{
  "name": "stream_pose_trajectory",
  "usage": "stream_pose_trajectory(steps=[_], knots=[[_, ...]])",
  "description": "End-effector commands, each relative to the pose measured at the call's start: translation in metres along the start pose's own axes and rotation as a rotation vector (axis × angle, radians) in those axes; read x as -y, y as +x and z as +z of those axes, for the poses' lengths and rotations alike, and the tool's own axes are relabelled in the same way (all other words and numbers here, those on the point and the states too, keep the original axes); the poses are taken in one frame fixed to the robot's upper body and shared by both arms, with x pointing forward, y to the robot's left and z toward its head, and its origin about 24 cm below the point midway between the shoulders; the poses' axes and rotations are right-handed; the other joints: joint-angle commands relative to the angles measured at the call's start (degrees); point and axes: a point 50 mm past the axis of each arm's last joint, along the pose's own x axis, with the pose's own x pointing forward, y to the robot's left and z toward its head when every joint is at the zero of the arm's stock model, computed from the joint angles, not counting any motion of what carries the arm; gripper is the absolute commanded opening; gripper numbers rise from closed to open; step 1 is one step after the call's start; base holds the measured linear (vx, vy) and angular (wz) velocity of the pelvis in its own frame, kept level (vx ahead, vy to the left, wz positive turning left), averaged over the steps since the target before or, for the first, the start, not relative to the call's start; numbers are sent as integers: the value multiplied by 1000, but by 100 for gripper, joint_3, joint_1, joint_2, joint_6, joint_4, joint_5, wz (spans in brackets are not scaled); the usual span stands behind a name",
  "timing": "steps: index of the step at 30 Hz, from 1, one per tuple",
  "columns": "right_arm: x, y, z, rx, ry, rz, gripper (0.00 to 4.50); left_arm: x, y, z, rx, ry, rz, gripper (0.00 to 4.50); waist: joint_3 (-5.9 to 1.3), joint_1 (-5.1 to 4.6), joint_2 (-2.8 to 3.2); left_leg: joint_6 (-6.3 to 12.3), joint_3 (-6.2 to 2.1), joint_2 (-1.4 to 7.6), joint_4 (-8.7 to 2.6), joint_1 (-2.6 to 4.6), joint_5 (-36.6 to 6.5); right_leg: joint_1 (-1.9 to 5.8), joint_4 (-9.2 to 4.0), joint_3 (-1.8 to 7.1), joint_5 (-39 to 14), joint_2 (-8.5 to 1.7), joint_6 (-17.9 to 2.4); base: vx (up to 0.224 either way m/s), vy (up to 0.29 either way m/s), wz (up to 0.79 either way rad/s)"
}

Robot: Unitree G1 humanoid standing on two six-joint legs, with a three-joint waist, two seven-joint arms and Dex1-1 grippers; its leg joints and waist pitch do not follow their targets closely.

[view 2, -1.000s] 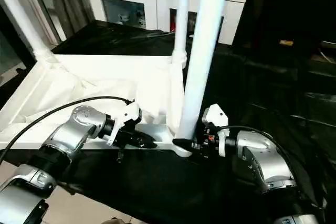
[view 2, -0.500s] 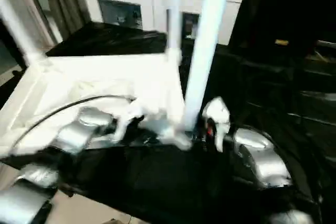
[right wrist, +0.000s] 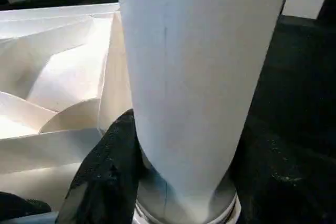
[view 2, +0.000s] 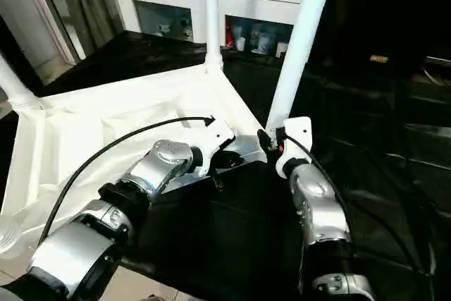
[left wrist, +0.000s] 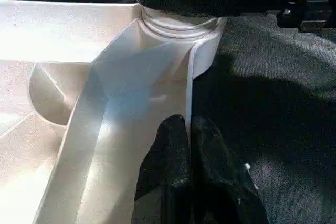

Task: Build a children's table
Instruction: Rotate leg to tighten

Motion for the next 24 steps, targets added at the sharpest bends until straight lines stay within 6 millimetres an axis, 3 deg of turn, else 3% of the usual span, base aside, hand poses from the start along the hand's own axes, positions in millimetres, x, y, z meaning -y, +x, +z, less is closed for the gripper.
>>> stream_pose_trajectory(steps=[1, 5, 9, 11, 14, 16, 17, 18, 20, 21, 22, 23, 24], knots=[[-22, -5, -25, -84, 67, 117, 268, -8, -3, 3, 37, -18, 77, 0, -266, -34, -59, 226, -222, 382, -430, 64, -1267, 199, -518, 330, -1468, -594, -1059, 0, 0, 0], [-22, -5, -21, -56, 60, 103, 302, -5, -2, 2, 53, 14, 34, 0, -255, -60, -74, 291, -239, 366, -443, 12, -1250, 222, -534, 318, -1638, -605, -975, 0, 0, 0], [-6, -14, -12, -3, 36, 59, 302, 1, 0, 7, 137, 70, 7, 0, -246, -73, -113, 286, -228, 375, -443, 40, -1295, 186, -562, 332, -1934, -599, -891, 0, 0, 0], [-3, -19, -10, 13, 33, 73, 302, 3, 0, 8, 157, 59, -6, 0, -253, -33, -107, 365, -219, 387, -432, 37, -1181, 187, -545, 343, -1740, -603, -887, 0, 0, 0], [8, -41, -4, 42, 36, 174, 311, 7, -4, 6, 179, 50, -83, 45, -276, 37, -116, 532, -209, 401, -397, 19, -926, 221, -494, 351, -1317, -621, -966, 0, 0, 0], [12, -52, -5, 28, -3, 245, 311, 5, -10, 6, 196, 38, -99, 68, -301, 51, -117, 696, -205, 395, -369, -42, -690, 265, -417, 344, -773, -621, -1136, 0, 0, 0], [14, -59, -5, 15, -25, 289, 311, 3, -15, 6, 206, 38, -111, 80, -319, 60, -81, 768, -205, 412, -349, -43, -570, 232, -388, 333, -514, -613, -1190, 0, 0, 0], [17, -66, -3, 6, -43, 332, 311, 0, -22, 6, 211, 33, -112, 92, -372, 75, -81, 847, -225, 430, -312, -61, -311, 258, -300, 322, -29, -604, -1250, 0, 0, 0], [19, -71, -1, 8, -43, 355, 311, -4, -28, 4, 209, 21, -98, 106, -387, 63, -82, 1057, -233, 428, -258, -116, 43, 248, -198, 312, 764, -597, -1389, 0, 0, 0], [21, -74, 2, 12, -40, 372, 311, -7, -37, 2, 206, 16, -85, 106, -385, 62, -70, 1159, -226, 422, -239, -123, 72, 220, -191, 299, 912, -601, -1457, 0, 0, 0], [21, -79, 7, 19, -38, 414, 311, -10, -52, -2, 205, 8, -72, 113, -375, 41, -104, 1156, -226, 435, -253, -131, -36, 247, -185, 291, 796, -613, -1497, 0, 0, 0], [21, -79, 7, 19, -38, 414, 311, -10, -52, -2, 205, 8, -72, 113, -375, 41, -104, 1156, -226, 435, -253, -131, -36, 247, -185, 291, 796, -613, -1497, 0, 0, 0], [17, -84, 11, 16, -8, 482, 311, -8, -68, -6, 203, 0, -88, 141, -330, 11, -112, 1111, -208, 423, -270, -123, -288, 218, -256, 279, 225, -587, -1449, 0, 0, 0]])
